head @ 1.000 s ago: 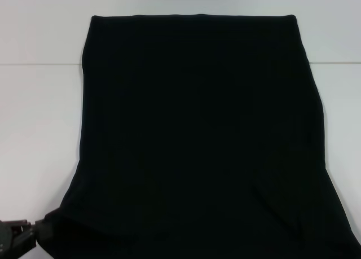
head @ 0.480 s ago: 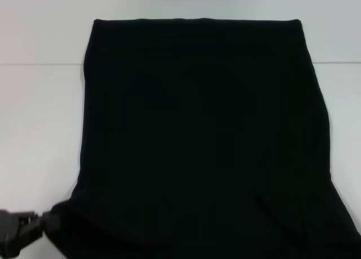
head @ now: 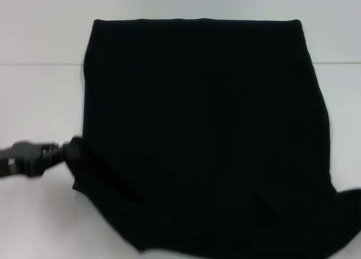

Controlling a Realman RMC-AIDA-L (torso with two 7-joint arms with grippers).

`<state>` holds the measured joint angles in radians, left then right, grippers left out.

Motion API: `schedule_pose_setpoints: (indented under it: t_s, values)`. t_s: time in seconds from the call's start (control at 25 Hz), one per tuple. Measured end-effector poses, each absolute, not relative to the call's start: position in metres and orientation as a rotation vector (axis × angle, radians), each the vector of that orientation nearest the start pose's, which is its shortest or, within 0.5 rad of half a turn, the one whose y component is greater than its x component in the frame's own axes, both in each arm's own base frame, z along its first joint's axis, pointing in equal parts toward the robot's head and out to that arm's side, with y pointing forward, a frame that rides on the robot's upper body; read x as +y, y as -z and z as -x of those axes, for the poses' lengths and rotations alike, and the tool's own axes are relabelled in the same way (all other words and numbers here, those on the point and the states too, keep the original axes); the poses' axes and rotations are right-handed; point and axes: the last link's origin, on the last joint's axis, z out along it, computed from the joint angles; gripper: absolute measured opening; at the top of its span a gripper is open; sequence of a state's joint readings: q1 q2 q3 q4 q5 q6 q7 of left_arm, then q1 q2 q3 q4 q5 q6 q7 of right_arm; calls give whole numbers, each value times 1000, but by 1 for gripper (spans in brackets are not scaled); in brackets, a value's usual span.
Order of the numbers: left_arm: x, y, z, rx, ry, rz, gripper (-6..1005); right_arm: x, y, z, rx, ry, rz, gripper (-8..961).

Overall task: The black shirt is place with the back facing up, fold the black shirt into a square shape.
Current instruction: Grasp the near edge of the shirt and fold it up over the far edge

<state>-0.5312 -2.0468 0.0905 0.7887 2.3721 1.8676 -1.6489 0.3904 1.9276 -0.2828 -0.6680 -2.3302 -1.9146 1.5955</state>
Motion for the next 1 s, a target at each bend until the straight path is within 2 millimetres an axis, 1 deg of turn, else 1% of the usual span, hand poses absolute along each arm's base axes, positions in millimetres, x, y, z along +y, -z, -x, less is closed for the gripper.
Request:
schedule_pose_setpoints:
  t_s: [0.16, 0.2, 0.24, 0.4, 0.6, 0.72, 0.84, 1.0]
  values:
    - [328, -75, 300, -1111, 794, 2430, 16, 273, -93, -334, 1146, -743, 2554, 65]
    - [337, -75, 299, -1109, 785, 2412, 17, 286, -95, -330, 1142, -747, 2521, 65]
    - [344, -75, 297, -1108, 776, 2396, 17, 286, -95, -330, 1142, -747, 2521, 65]
    - [372, -71, 292, -1102, 723, 2341, 17, 312, -94, -325, 1149, -715, 2455, 65]
    - [396, -69, 286, -1082, 650, 2297, 17, 341, -91, -317, 1148, -695, 2393, 65]
    - [410, -70, 282, -1061, 608, 2263, 17, 362, -91, -308, 1139, -680, 2362, 65]
    - [422, -70, 278, -1043, 579, 2228, 17, 383, -87, -300, 1134, -643, 2332, 65]
    - [439, -65, 274, -1017, 511, 2186, 18, 410, -82, -291, 1124, -586, 2269, 65]
